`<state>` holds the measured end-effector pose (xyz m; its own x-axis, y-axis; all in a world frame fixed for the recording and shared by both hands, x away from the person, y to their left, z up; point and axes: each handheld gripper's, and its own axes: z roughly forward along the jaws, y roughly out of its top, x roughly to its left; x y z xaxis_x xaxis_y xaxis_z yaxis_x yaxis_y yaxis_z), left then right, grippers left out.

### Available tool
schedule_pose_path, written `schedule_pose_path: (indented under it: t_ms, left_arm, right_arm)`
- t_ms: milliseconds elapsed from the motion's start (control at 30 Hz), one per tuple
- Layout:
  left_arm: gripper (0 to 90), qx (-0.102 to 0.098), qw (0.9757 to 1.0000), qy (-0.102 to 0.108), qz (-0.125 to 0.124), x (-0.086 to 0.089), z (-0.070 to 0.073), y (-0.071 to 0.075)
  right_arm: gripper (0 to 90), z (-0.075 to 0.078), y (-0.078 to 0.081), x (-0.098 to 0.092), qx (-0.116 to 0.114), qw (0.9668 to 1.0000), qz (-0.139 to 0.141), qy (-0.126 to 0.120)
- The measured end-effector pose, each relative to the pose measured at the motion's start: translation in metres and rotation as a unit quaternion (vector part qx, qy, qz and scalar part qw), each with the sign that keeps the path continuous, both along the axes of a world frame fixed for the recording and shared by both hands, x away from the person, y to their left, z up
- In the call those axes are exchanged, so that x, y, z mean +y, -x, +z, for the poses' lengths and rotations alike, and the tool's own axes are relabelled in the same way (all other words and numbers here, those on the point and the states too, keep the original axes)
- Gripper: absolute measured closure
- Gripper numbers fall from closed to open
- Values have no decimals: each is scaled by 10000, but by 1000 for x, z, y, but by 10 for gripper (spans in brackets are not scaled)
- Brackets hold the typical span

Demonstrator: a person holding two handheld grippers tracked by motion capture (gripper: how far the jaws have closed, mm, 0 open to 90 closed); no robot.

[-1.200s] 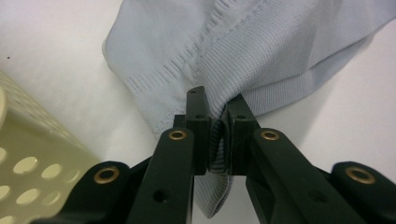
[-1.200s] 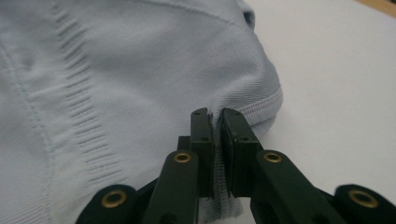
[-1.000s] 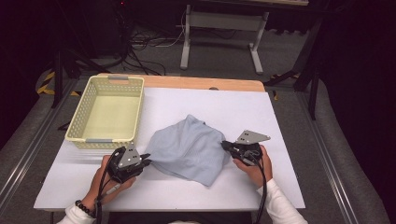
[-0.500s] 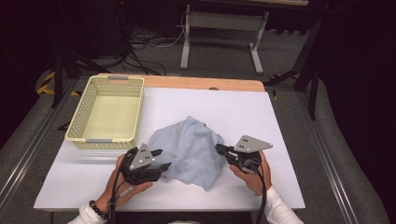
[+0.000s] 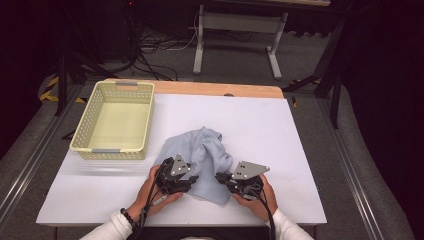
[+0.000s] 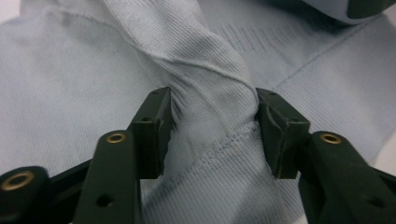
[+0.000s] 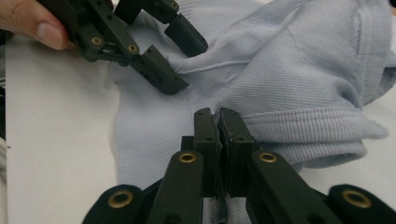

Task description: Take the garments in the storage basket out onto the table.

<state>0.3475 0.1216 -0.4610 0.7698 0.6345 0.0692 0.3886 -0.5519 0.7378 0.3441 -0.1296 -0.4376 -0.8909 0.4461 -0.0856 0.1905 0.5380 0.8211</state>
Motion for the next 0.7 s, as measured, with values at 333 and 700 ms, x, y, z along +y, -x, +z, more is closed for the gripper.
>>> schedule_pose_path:
  t_ms: [333, 700]
  left_arm:
    - [780, -35, 9994, -158, -307, 5, 3, 3]
    - [801, 57, 9987, -253, -438, 18, 6, 6]
  right_arm:
    - [835, -10, -2, 5, 23, 9998, 52, 199]
    - [606, 23, 8, -12, -853, 9957, -222, -277]
